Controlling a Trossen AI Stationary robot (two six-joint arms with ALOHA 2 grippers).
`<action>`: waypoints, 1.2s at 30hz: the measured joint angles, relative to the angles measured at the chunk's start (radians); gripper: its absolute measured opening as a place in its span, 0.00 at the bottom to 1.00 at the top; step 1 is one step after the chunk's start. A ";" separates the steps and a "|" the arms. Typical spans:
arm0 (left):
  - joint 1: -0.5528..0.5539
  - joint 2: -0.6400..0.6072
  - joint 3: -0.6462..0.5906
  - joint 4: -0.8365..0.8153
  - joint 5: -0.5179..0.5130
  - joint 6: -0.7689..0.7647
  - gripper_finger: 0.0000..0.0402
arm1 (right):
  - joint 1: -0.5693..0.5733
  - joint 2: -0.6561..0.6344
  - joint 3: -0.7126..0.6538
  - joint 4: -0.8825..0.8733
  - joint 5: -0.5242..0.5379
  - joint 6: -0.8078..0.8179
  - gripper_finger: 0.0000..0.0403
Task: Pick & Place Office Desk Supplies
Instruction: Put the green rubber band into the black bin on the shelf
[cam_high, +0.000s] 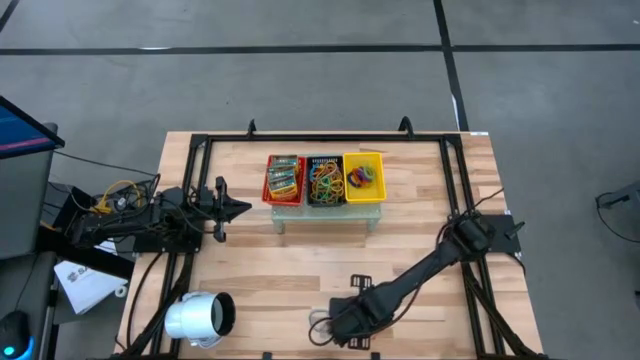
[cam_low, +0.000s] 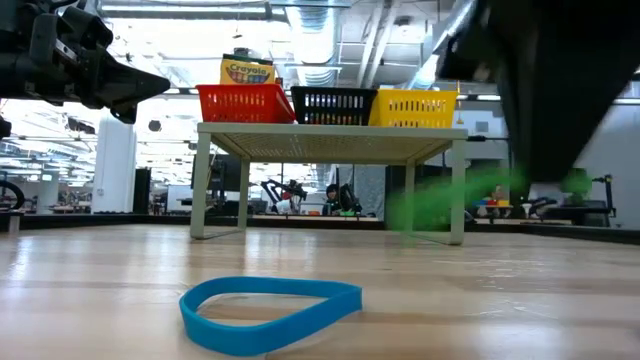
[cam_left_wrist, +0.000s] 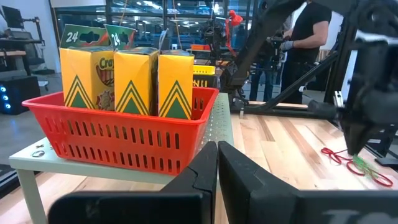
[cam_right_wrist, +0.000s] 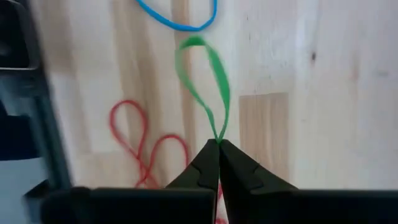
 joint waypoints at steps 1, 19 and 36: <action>0.000 0.000 0.000 0.000 0.000 0.000 0.02 | 0.000 -0.016 0.000 -0.004 0.000 0.000 0.00; 0.000 0.000 0.000 0.000 0.000 0.000 0.02 | -0.152 -0.352 0.003 -0.007 0.235 -0.314 0.00; 0.000 0.000 0.000 0.000 0.000 0.000 0.02 | -0.673 -0.409 0.003 -0.020 0.160 -0.680 0.00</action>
